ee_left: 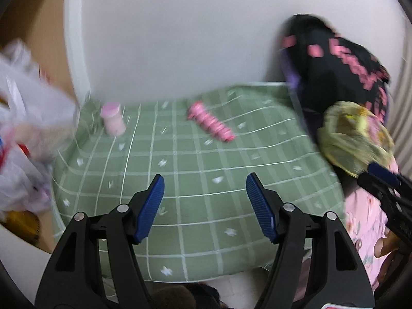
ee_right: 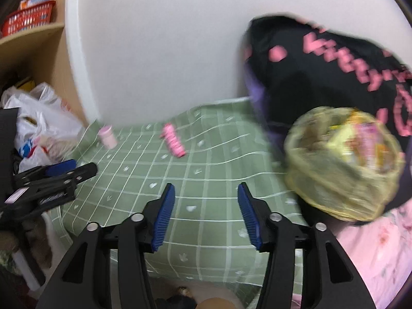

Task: Collect trash

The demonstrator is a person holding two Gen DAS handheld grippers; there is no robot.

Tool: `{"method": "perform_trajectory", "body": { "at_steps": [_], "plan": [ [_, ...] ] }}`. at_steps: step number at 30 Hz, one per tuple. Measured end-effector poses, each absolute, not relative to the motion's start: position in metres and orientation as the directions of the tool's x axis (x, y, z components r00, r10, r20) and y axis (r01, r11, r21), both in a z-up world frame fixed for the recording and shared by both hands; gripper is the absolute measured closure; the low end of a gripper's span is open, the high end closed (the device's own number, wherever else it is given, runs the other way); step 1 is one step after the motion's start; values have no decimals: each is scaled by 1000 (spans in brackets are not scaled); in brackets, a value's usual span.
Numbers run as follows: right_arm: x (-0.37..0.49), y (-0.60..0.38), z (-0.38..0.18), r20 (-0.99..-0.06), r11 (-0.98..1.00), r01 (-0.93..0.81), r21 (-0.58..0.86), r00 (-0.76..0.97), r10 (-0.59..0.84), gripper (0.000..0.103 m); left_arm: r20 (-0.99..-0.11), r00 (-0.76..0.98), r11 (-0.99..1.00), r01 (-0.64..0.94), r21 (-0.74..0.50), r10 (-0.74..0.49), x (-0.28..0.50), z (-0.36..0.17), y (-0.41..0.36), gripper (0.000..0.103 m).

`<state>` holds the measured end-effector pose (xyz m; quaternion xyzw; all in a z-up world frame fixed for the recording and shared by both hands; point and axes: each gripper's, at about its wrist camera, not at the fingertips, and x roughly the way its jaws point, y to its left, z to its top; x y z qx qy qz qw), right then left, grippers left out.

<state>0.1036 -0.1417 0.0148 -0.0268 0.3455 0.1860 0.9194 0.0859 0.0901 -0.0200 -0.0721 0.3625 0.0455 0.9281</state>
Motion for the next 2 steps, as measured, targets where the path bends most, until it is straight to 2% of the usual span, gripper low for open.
{"method": "perform_trajectory", "body": {
  "at_steps": [2],
  "plan": [
    [131, -124, -7, -686, 901, -420, 108, 625, 374, 50, -722, 688, 961, -239, -137, 68, 109, -44, 124, 37]
  ]
}}
